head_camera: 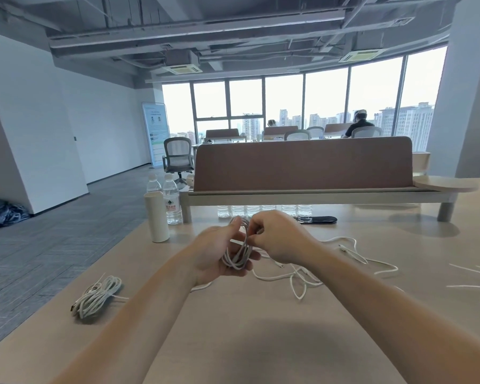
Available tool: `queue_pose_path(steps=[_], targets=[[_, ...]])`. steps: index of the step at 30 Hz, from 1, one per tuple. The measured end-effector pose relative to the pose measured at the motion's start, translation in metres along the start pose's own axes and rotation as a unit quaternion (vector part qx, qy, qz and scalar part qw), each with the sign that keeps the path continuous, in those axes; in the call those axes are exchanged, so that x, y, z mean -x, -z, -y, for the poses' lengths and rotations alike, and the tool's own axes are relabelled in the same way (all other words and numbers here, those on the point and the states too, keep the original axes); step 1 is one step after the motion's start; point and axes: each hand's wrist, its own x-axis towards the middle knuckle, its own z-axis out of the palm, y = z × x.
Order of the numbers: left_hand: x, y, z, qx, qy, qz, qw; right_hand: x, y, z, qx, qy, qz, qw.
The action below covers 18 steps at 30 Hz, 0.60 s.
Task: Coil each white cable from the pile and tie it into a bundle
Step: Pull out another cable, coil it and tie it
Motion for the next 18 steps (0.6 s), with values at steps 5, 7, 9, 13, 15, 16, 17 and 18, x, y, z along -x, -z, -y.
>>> queue_pose_path(steps=[5,7,9,13,15,16,17,18], targets=[[0.0,0.001,0.0,0.011,-0.003,-0.004,1.0,-0.002,-0.005,-0.01,-0.079,-0.056,-0.029,0.995],[-0.001,0.001,0.0,0.013,0.0,-0.006,1.0,-0.002,-0.006,-0.012,-0.15,-0.069,-0.036,0.986],[-0.001,0.002,0.001,0.014,0.003,-0.007,1.0,-0.002,-0.004,-0.014,-0.232,-0.08,-0.044,0.968],[0.0,0.003,0.0,0.022,0.003,0.006,1.0,-0.001,-0.002,-0.016,-0.181,-0.069,-0.065,0.979],[0.0,0.003,0.0,0.011,0.005,0.02,1.0,0.0,-0.003,-0.015,-0.132,-0.045,-0.081,0.987],[0.0,0.003,0.0,0.005,0.006,0.03,1.0,0.0,-0.003,-0.014,-0.109,-0.032,-0.084,0.99],[-0.001,0.003,0.0,0.001,0.007,0.04,0.999,0.001,-0.004,-0.013,-0.088,-0.021,-0.084,0.992],[-0.001,0.003,0.001,0.0,0.007,0.048,0.999,0.001,-0.005,-0.012,-0.071,-0.01,-0.083,0.994]])
